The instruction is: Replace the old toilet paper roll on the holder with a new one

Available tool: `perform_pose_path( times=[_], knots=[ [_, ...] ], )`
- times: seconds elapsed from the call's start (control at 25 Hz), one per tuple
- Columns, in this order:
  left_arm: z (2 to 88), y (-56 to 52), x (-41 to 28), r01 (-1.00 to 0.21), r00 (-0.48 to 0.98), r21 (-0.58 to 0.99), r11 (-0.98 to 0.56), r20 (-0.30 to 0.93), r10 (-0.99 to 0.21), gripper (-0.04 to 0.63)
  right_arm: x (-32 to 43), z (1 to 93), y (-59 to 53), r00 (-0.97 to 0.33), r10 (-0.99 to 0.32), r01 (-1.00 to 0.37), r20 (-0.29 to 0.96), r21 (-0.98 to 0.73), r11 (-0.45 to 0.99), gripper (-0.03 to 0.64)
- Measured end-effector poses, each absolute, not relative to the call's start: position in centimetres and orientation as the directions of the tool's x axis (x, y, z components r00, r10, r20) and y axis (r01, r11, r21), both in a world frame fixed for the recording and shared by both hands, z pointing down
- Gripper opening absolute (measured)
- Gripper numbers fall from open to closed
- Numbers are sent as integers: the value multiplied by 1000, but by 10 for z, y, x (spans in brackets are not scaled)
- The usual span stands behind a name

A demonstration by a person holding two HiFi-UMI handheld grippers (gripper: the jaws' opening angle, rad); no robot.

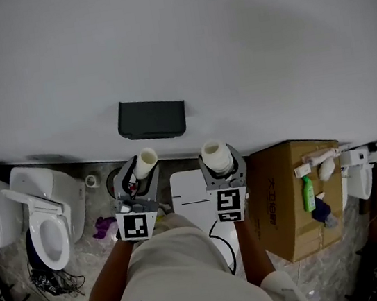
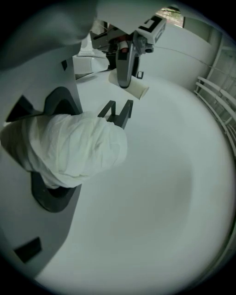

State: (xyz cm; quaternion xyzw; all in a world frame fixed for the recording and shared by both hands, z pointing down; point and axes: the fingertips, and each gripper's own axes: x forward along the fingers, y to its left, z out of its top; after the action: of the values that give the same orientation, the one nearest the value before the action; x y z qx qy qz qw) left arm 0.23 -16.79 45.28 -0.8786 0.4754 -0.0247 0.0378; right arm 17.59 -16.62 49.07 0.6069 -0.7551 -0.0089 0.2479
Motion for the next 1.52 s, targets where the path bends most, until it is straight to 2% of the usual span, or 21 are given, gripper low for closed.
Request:
perform_pose_path(
  times=[0.12,0.52,0.72,0.92,1.12,1.32,1.52],
  knots=[
    [455,-168,-11,-866,499,-45,-499,10,-867,204,172,495,-172,-119,-917,-863,381,417,285,307],
    [452,-174,-21,-880,473,-48,-472,-21,-881,204,170,510,-190,-18,-918,-660,396,685,308,307],
    [453,-176,-25,-880,474,-46,-472,-16,-881,203,164,513,-200,-12,-918,-597,396,734,324,307],
    [454,-177,-30,-880,473,-44,-472,-7,-881,202,157,518,-208,13,-924,-456,381,825,334,307],
    [458,-179,-34,-883,469,-36,-468,-4,-883,202,157,525,-216,38,-925,-384,379,860,337,307],
    [458,-176,-39,-888,460,-22,-459,-13,-888,202,148,532,-218,67,-934,-199,352,921,333,307],
    [457,-174,-42,-890,456,-22,-456,-22,-890,202,140,540,-224,65,-942,-93,331,941,324,307]
  ],
)
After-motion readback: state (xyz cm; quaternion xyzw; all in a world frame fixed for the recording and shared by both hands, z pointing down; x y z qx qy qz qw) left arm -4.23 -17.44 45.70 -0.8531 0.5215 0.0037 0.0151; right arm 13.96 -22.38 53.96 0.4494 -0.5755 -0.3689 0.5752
